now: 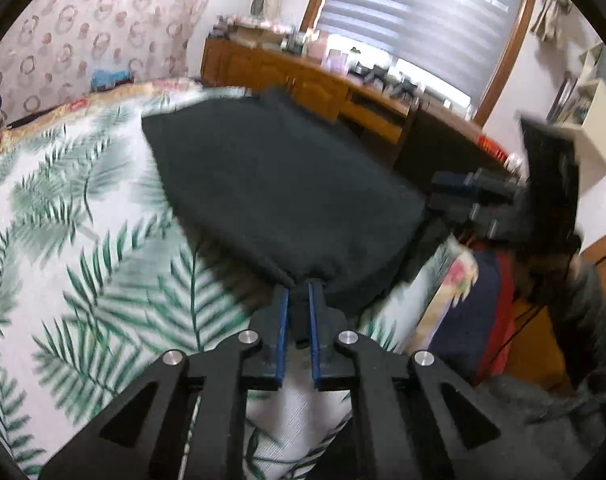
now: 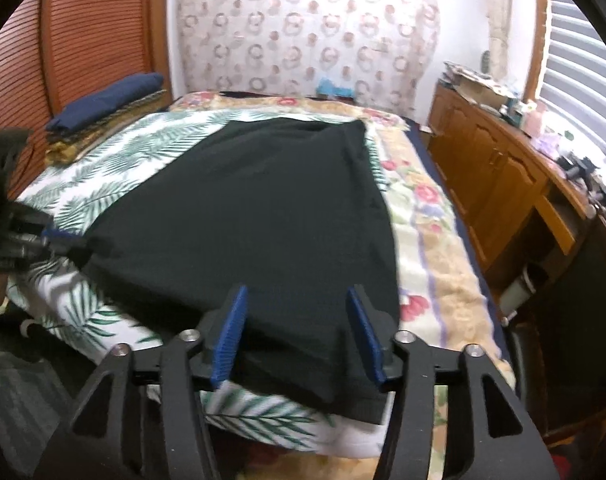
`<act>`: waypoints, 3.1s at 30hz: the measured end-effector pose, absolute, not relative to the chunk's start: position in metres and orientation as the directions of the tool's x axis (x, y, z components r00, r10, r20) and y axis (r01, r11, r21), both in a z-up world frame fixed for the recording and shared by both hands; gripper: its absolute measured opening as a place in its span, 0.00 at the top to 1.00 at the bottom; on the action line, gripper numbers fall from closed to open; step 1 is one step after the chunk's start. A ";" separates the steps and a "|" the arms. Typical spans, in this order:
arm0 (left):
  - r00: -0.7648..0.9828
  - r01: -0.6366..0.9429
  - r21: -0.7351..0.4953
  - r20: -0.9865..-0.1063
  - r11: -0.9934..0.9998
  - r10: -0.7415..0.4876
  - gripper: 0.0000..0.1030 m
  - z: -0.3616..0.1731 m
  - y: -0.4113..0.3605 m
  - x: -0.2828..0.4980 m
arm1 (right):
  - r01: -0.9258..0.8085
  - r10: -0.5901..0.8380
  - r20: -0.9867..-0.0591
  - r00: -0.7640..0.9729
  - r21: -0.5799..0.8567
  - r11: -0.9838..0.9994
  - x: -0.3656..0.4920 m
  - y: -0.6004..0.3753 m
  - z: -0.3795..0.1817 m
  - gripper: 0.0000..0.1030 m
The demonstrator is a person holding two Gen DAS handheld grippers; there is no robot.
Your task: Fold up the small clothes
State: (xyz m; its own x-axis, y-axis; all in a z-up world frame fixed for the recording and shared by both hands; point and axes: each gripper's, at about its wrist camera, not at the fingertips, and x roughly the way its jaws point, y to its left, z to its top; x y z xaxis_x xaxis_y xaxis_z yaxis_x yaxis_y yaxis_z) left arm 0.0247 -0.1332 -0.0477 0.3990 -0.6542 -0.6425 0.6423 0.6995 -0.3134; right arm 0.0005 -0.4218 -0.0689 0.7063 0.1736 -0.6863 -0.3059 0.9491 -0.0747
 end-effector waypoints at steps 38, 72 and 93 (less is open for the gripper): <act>0.565 0.579 -0.218 -0.588 0.786 -0.579 0.95 0.007 -0.146 0.127 | -0.342 0.195 -0.622 0.759 -0.125 0.931 0.077 -0.414 -0.057 0.93; 0.553 0.448 -0.249 -0.677 0.859 -0.485 0.69 -0.029 -0.127 0.272 | -0.420 0.280 -0.661 0.696 -0.059 0.906 0.301 -0.412 -0.020 0.46; 0.497 0.461 -0.212 -0.743 0.862 -0.448 0.59 -0.058 -0.141 0.290 | -0.307 0.186 -0.681 0.708 -0.060 0.950 0.298 -0.432 -0.014 0.41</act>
